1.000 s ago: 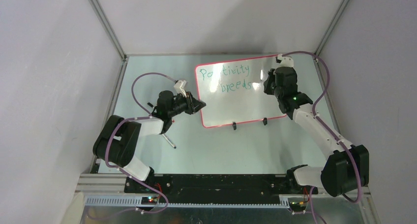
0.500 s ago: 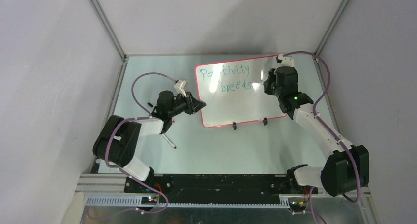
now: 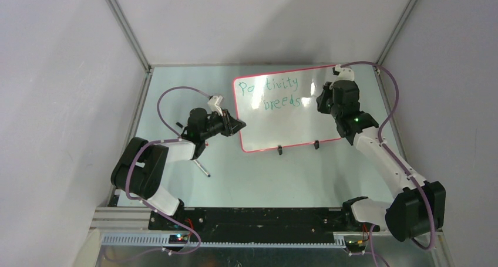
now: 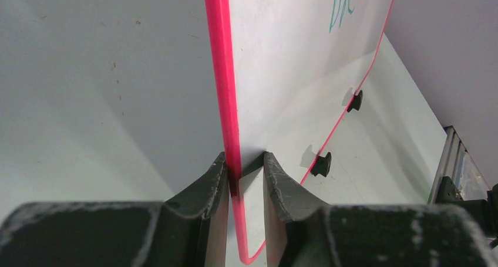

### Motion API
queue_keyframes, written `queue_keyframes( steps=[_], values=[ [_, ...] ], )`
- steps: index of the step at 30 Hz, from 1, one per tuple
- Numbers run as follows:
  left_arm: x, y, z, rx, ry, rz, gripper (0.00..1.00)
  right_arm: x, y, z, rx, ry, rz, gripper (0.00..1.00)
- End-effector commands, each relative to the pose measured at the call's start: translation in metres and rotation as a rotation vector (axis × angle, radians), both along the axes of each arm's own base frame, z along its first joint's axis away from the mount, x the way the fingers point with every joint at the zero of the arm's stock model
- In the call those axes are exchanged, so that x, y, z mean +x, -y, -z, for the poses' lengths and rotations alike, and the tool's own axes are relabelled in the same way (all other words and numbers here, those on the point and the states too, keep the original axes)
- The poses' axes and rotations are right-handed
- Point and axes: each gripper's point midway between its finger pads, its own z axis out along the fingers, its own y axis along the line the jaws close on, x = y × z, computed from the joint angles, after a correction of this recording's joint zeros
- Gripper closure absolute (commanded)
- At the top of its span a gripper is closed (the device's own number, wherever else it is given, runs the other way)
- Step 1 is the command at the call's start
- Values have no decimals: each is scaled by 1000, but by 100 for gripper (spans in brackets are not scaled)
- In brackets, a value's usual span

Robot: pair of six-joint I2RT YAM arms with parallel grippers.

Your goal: Write a sentence on the whiteboard

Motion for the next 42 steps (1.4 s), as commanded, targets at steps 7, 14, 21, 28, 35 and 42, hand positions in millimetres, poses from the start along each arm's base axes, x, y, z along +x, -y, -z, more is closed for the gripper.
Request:
queue_keyframes(
  steps=[7, 14, 21, 28, 35, 42],
  values=[
    [8, 1, -18, 29, 104, -7, 77, 4, 0, -6, -6, 6, -5, 100],
    [8, 1, -17, 29, 102, -6, 76, 6, -1, 1, -11, -11, -4, 100],
    [9, 1, -18, 29, 102, -6, 76, 9, -2, 3, -9, -14, -7, 100],
    [9, 2, -17, 30, 102, -5, 76, 10, -2, 6, -14, -17, -2, 100],
    [8, 1, -18, 30, 106, -8, 76, 9, -1, 10, -20, -34, 2, 100],
    [8, 0, -18, 30, 108, -8, 76, 4, 1, 12, -25, -49, 6, 100]
  ],
)
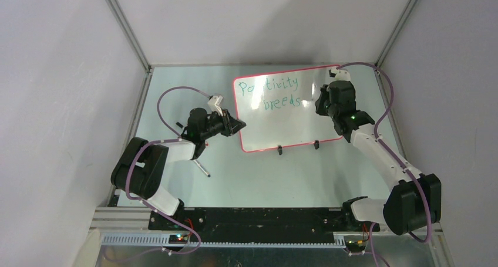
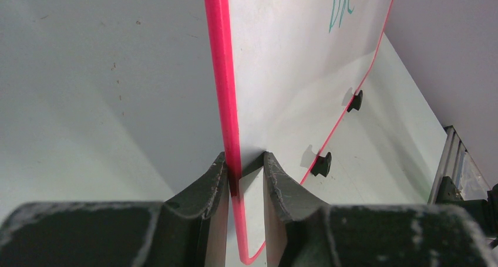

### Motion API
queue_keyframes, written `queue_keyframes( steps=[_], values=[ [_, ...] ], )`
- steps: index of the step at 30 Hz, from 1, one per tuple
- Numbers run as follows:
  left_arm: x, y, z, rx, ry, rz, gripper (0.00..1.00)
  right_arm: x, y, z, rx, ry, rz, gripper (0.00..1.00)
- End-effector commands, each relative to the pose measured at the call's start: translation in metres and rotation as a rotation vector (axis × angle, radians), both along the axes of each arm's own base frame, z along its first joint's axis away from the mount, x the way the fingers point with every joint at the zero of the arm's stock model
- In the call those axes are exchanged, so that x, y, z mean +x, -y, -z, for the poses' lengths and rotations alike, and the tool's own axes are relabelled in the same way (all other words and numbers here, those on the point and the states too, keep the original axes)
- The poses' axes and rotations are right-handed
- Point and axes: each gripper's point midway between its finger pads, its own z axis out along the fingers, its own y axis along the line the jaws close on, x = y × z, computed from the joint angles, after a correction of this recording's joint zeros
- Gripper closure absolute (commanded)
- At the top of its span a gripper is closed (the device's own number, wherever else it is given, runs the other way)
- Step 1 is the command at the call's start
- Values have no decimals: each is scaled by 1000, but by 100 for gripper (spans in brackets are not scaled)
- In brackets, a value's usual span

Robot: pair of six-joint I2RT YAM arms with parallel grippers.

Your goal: Write a sentence on the whiteboard

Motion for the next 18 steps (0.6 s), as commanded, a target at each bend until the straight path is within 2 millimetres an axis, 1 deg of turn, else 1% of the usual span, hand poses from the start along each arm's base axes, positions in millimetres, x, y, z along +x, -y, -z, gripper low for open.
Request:
queue_keyframes(
  steps=[1, 8, 18],
  values=[
    [8, 1, -19, 29, 108, -8, 76, 1, 3, -10, -7, 12, 11, 100],
    [8, 2, -19, 27, 105, -4, 76, -7, 6, -1, -20, -36, 11, 100],
    [7, 2, -19, 28, 105, -1, 76, -16, -3, 5, -18, -54, -27, 100]
  ],
)
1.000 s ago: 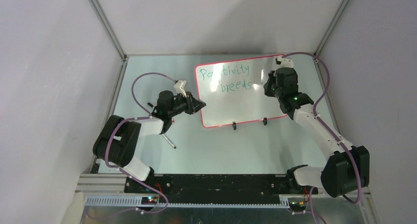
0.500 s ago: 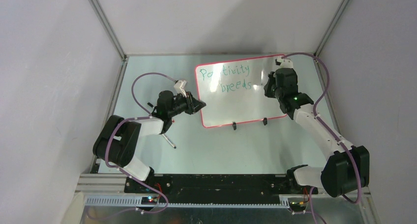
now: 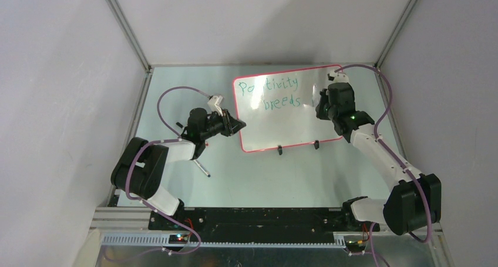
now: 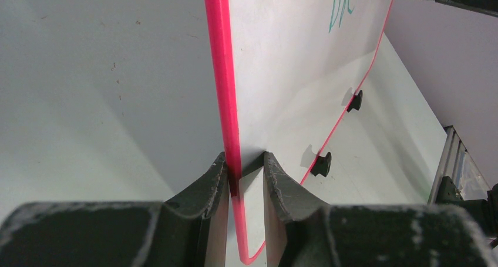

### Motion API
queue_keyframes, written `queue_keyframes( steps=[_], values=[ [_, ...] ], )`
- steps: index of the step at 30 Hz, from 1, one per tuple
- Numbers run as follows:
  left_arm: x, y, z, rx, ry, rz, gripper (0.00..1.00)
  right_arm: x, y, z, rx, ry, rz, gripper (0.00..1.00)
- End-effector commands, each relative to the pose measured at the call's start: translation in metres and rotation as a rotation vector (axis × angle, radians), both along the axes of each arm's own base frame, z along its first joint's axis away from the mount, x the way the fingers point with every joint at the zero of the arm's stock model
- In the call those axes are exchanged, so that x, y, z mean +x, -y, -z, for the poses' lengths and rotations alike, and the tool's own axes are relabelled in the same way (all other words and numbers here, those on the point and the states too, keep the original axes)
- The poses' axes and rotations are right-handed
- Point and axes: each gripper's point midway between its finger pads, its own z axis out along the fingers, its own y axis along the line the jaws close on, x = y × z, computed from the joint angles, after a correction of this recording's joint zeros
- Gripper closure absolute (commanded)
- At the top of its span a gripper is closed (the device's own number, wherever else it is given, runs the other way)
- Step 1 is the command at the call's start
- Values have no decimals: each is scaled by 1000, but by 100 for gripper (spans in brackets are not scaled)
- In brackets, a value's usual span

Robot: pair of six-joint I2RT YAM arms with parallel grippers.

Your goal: Write a sentence on the whiteboard

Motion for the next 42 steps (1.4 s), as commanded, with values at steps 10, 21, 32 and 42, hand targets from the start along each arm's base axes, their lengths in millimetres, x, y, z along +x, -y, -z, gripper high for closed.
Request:
queue_keyframes(
  steps=[10, 21, 32, 42],
  values=[
    [8, 2, -20, 27, 108, -1, 76, 0, -17, -10, 11, 32, -61, 100],
    [7, 2, -19, 28, 105, -3, 76, -1, -20, -31, 21, 89, -74, 100],
    [8, 2, -19, 28, 106, -4, 76, 1, -1, -37, 8, 104, -13, 100],
    [8, 2, -18, 28, 104, -1, 77, 12, 19, -46, 33, 145, 77, 100]
  ],
)
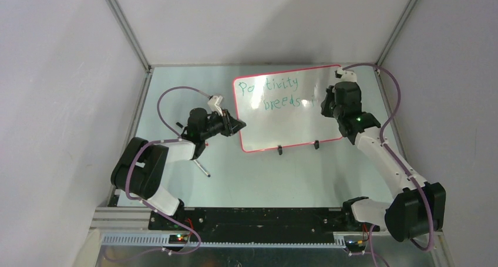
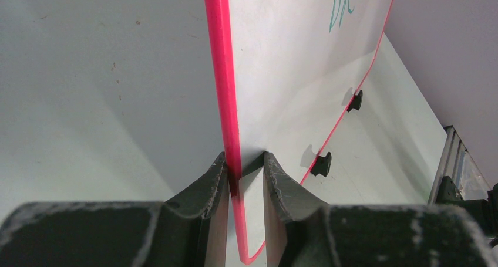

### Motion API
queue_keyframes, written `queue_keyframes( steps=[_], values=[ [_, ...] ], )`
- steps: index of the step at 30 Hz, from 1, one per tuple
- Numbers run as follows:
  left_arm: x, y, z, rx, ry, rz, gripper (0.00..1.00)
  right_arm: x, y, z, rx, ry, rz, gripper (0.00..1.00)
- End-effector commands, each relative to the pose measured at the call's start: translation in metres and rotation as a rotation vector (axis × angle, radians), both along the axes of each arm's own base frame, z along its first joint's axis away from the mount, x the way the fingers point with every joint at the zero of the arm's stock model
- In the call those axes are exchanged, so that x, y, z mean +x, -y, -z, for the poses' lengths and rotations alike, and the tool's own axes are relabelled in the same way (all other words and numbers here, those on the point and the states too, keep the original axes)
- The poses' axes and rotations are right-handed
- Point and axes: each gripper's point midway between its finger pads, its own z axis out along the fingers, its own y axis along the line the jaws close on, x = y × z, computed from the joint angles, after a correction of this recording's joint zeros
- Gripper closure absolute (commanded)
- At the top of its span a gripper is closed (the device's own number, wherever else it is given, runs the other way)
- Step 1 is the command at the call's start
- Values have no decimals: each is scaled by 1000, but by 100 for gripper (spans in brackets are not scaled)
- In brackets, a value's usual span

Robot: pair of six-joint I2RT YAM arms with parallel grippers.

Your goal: Write a sentence on the whiteboard

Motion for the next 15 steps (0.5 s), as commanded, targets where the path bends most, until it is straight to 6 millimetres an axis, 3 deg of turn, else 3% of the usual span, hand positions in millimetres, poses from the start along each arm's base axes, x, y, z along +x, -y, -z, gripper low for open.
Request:
queue_keyframes(
  steps=[1, 9, 15],
  values=[
    [8, 2, -18, 28, 105, -2, 77, 12, 4, -24, 36, 81, 33, 100],
    [8, 2, -19, 27, 105, -2, 76, 14, -4, -23, 53, 69, -13, 100],
    [8, 2, -19, 28, 105, -3, 76, 3, -10, -10, 36, 4, -42, 100]
  ],
)
